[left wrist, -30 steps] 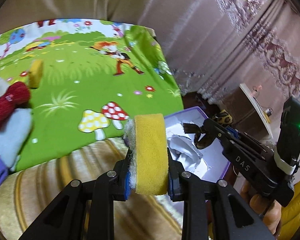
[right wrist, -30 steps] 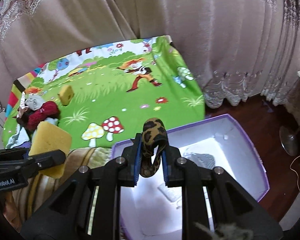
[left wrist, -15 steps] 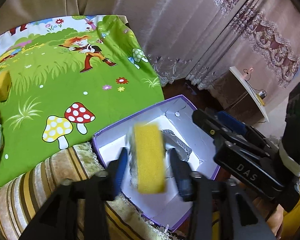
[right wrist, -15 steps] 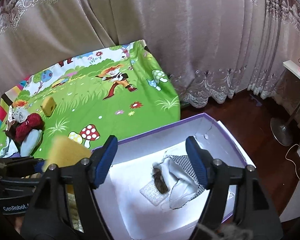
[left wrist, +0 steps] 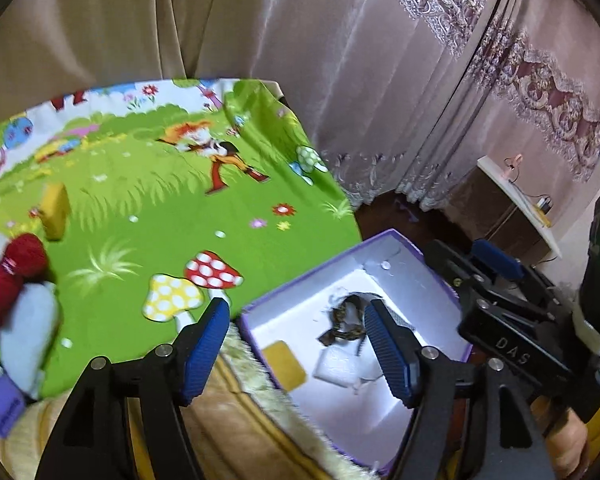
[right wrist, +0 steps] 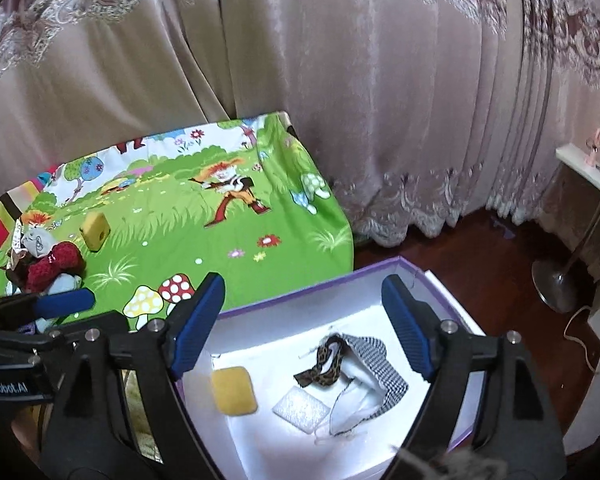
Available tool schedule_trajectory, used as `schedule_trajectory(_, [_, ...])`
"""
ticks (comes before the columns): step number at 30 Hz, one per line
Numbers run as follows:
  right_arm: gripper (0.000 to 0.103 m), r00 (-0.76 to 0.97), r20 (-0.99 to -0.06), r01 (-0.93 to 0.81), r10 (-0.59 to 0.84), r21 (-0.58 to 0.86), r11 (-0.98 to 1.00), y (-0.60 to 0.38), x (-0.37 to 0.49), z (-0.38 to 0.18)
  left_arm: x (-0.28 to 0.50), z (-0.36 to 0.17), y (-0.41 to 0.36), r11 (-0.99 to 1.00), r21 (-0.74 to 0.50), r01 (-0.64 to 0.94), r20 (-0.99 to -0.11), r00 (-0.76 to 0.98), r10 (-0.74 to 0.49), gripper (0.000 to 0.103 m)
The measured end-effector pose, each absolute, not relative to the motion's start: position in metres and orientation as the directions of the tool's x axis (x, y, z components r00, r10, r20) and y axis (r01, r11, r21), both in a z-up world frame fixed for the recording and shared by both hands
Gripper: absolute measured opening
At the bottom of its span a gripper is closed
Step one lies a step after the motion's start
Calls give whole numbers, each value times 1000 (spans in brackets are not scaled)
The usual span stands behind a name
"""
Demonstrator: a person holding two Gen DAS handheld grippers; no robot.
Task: Organize soft objects
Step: 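Grasp the red plush toy with the right gripper while the left grasps the patterned scarf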
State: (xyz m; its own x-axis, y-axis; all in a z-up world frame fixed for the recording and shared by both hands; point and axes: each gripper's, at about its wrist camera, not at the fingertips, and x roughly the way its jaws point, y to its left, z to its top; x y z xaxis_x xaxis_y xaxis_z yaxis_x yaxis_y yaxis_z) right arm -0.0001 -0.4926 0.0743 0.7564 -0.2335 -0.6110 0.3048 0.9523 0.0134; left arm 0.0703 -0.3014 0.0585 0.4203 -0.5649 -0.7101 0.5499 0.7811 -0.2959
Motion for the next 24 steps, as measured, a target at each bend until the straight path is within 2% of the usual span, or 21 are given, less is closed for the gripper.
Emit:
schedule_trajectory(5, [85,759,-614,282,-215,13,959,-483,5,82,79,67,-275,800,-278,531,-698,461,-548,71])
schedule_trajectory(11, [98,794,-570,255,-213,-7,967,-459,11,100,93,80,-225,839,-242,488,-664,547,-510,71])
schedule_trajectory(19, [100,819,-553,158,-155,-43,987,-414,29,111,123,83,-139,904,-238,354,-658,626,-418,71])
schedule_trajectory(24, [100,831,-553,52,-60,-29,998,-386,44,118,142,82,-74,933,-275,233,-650,670,-359,71])
